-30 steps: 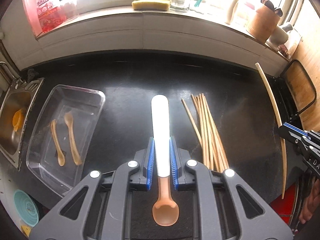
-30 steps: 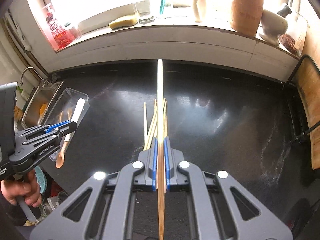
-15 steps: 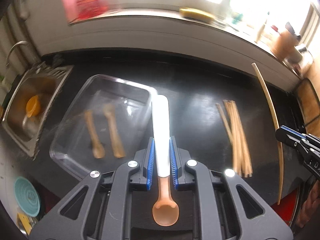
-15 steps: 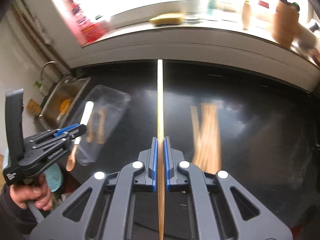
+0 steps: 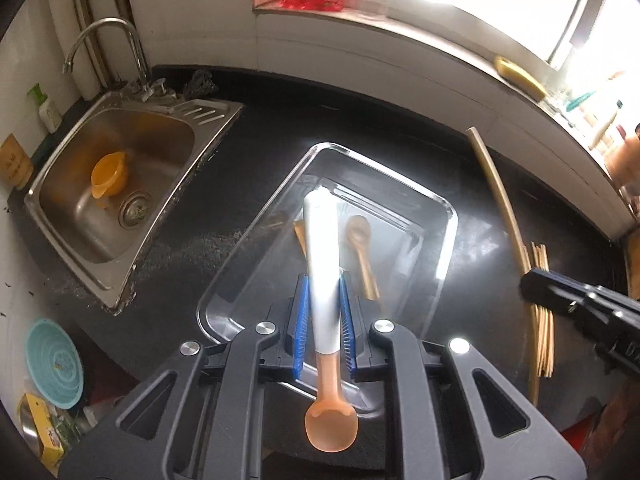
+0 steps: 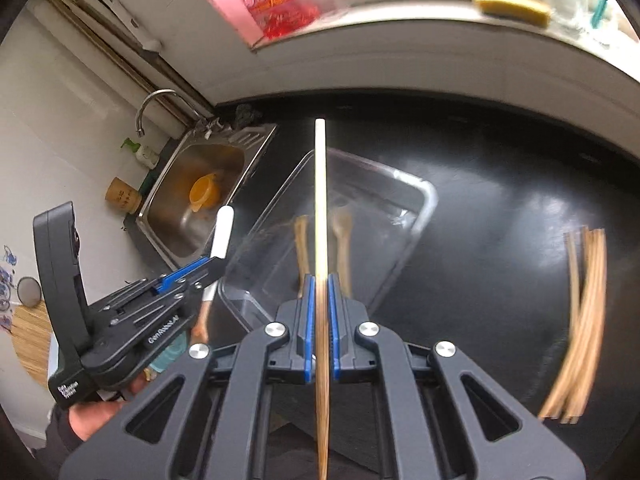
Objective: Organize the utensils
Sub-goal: 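Carry the spoon and chopstick into the clear container and open both tools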
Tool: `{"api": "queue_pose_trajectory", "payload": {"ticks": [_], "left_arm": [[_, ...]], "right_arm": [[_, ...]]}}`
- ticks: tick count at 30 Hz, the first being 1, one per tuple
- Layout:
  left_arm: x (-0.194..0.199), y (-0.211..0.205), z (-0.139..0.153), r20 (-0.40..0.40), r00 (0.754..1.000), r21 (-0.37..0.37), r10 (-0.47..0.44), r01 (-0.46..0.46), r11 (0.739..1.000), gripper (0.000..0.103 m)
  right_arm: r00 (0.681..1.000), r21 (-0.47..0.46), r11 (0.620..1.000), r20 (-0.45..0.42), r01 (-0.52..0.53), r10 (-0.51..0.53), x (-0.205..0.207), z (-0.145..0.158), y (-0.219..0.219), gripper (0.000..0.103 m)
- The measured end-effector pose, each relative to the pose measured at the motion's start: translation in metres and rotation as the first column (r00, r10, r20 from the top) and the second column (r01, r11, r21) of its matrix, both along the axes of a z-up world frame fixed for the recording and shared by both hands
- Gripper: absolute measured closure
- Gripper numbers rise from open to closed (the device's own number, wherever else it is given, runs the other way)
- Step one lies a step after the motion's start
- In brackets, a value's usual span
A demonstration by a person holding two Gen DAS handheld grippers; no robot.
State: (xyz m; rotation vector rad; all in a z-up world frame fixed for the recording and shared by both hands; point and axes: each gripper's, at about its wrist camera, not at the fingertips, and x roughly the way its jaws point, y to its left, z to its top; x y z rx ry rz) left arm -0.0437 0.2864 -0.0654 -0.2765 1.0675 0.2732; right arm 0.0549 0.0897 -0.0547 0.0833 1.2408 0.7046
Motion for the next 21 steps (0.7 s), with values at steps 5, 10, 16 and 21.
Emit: {"api": "queue_pose_trajectory", "payload": {"ticks": [5,10,16,21], "left_arm": [[0.015,0.02,-0.021,-0.014,1.0,-0.043,-0.009,0.008,0.999,0.088],[0.032,0.032,-0.049,-0.032,0.999,-0.076,-0.027,0.024,0.997,0.088],[0.045,0.032,-0.07,-0.068,0.996,-0.074,-0.054,0.049,0.996,0.088],[0.052,0.034,-0.088,-0.095,0.994,-0.087,-0.06,0.052,0.995,0.088]], "right_arm": [[1.0,-0.019,1.0,-0.02,0.019,-0.019,0.008,-0.018,0.025,0.096],[0.997,-0.047,0.998,-0.057,0.046,-0.048,0.019,-0.042,0.04,0.096],[0.994,-0.107,0.993,-0.089,0.05,-0.06,0.029,-0.073,0.055,0.096],[0.991,-0.117,0.991,-0.112,0.066,-0.079,0.036,-0.091,0.057,0.096]]}}
